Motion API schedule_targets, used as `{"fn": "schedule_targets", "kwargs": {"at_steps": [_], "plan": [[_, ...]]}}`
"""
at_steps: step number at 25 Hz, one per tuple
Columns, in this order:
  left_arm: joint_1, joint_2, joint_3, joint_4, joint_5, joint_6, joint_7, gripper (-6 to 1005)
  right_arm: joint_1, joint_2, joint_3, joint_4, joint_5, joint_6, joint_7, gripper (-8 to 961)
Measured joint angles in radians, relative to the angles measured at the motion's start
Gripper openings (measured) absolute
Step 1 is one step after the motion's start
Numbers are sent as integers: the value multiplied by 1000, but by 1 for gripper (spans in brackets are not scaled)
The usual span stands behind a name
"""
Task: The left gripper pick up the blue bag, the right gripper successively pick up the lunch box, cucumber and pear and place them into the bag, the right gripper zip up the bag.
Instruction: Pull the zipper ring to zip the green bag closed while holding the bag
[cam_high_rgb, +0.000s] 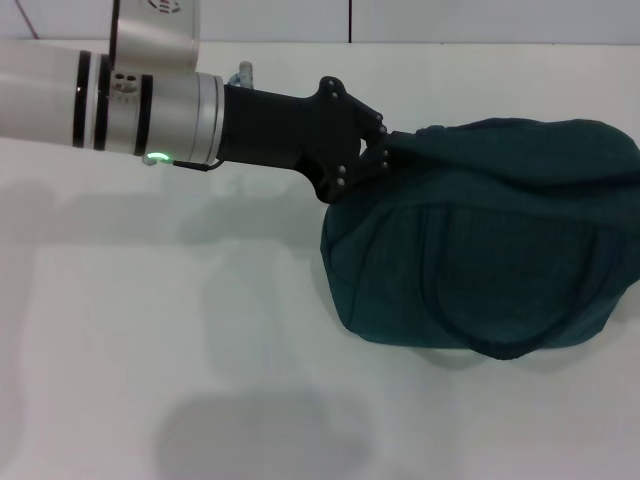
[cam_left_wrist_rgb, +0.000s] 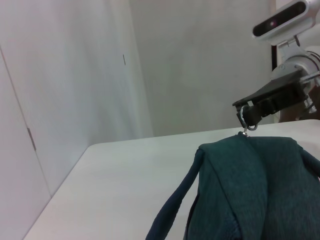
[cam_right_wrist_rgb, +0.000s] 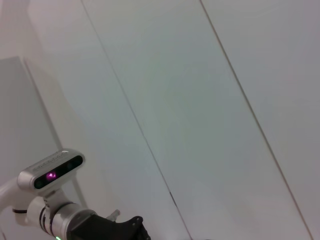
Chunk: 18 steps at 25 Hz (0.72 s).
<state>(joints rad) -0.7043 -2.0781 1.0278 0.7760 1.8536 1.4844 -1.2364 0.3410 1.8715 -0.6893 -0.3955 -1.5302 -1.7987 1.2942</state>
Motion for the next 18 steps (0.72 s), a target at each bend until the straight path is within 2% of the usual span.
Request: {"fn": "schedule_targets", "kwargs": {"at_steps": [18], "plan": [[8,1,-2,5,-1,0,0,76,-19,1,-1,5,-32,115,-4,6]]}}
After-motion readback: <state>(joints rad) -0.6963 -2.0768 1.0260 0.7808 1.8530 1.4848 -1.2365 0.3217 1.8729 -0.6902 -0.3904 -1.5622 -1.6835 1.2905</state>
